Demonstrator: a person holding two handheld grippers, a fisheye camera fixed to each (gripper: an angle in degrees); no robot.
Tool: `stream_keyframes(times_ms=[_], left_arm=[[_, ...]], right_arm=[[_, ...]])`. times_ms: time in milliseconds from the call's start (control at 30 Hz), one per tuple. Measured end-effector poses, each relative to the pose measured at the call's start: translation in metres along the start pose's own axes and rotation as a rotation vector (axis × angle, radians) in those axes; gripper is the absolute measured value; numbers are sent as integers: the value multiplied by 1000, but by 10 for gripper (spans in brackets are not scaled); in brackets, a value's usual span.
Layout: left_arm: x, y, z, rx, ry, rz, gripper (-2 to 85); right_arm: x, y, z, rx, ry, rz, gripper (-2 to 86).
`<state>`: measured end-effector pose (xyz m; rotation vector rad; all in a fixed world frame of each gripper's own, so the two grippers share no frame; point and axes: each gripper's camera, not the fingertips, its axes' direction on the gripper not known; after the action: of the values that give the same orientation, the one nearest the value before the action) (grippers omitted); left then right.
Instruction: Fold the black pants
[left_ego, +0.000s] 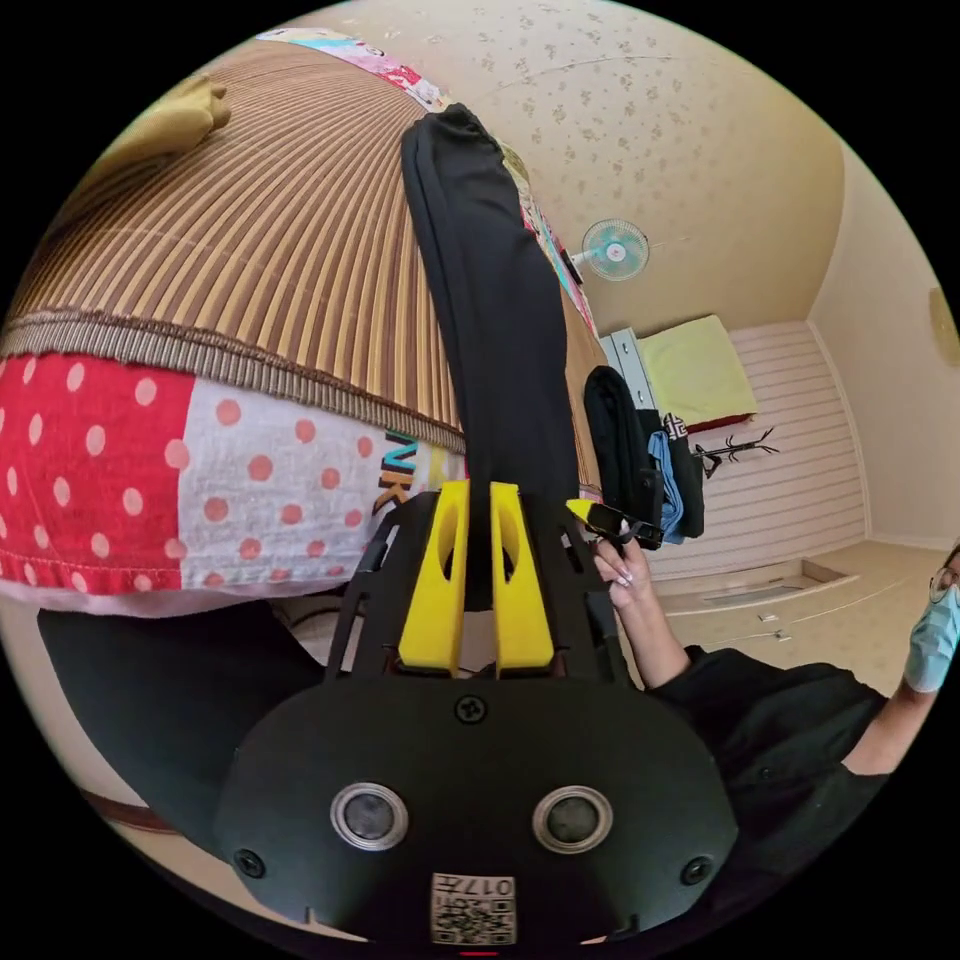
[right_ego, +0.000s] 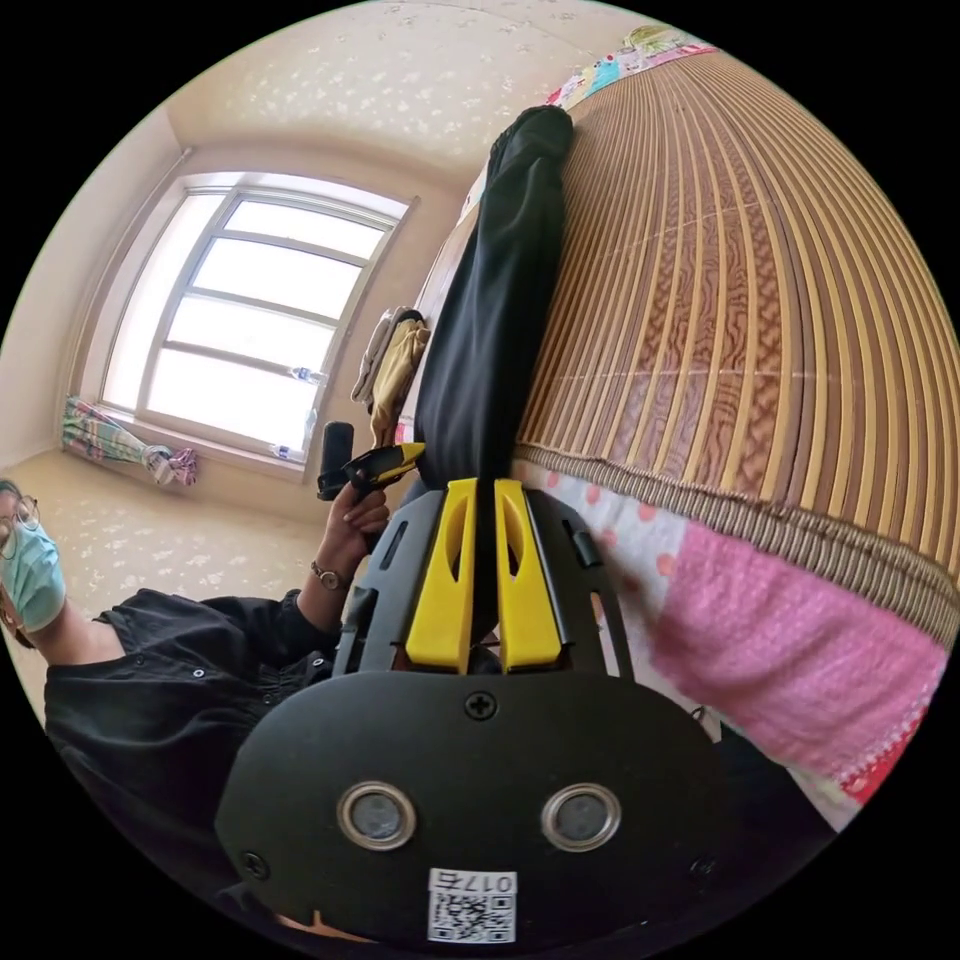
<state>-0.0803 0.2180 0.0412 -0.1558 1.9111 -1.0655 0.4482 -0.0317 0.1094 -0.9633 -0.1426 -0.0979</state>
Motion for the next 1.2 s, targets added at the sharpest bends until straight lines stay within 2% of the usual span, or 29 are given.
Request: stream_keyframes(times_ms=[133,300,467,667,800,933,1100,1200], left_arm=[[7,12,-1,9,-58,55,43],[1,19,-5,102,29,45,74],[10,8,24,-49,61,116,100],[21,22,49,-83,52,146,90],[36,38,61,-173,-103,226,78],[43,44,73,-163,-75,237,85],[50,54,91,-166,-117,236,55],[63,69,92,-176,-120,282,40]], right_arm=[[-6,17,10,-7,-12,-1,50],[-2,12,4,-15,-85,-2,79],[-25,0,-7,9,-20,-82,91],[-34,-4,3,-48,19,-104,81],[-36,10,-2,-90,41,-127,71],[-36,17,-5,-93,-12,-131,72],[-48,19,0,-99,35,-151,47],[-52,27,-12,-109,-28,-171,34]])
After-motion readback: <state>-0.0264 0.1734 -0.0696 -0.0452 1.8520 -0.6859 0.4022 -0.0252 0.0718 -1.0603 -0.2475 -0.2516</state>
